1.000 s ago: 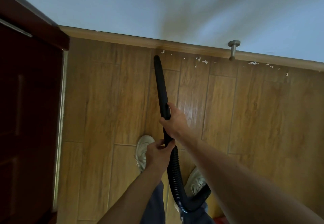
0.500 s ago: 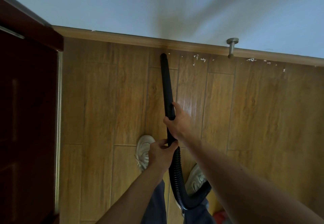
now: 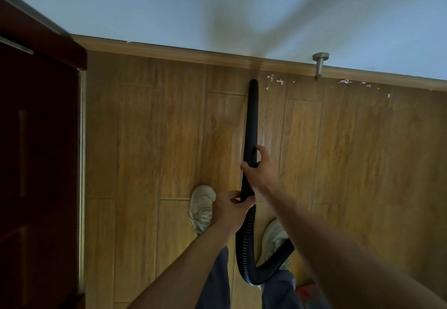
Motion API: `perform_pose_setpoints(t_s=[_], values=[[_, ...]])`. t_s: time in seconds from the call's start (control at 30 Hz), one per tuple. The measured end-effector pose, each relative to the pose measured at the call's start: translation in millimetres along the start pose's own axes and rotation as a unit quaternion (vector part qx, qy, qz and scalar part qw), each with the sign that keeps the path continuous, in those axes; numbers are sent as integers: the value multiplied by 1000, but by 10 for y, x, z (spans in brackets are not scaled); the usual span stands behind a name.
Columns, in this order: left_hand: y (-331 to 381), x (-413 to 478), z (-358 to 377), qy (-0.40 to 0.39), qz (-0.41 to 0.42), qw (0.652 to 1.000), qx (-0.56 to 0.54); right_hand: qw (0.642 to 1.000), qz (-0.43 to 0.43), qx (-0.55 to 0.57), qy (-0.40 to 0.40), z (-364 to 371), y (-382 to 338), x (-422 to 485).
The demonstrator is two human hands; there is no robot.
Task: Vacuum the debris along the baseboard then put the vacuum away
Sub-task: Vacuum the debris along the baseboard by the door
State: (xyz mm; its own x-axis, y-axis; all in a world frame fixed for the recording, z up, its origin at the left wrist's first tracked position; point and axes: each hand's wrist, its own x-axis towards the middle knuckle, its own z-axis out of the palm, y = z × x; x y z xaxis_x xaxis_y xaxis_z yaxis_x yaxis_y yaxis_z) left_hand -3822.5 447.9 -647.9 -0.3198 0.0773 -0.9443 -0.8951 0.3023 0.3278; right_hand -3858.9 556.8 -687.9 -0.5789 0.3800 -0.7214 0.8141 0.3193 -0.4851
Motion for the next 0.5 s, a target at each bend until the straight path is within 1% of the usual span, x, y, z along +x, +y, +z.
perform_pose_setpoints(t_s=[0.23,0.5], values=[[-8,-18,19,0,5,1000,11,1000,11,-17,15,-21,2,-16],[-80,-97,65,-19,-3,999,35,999,36,27,25,-118,174,-155]])
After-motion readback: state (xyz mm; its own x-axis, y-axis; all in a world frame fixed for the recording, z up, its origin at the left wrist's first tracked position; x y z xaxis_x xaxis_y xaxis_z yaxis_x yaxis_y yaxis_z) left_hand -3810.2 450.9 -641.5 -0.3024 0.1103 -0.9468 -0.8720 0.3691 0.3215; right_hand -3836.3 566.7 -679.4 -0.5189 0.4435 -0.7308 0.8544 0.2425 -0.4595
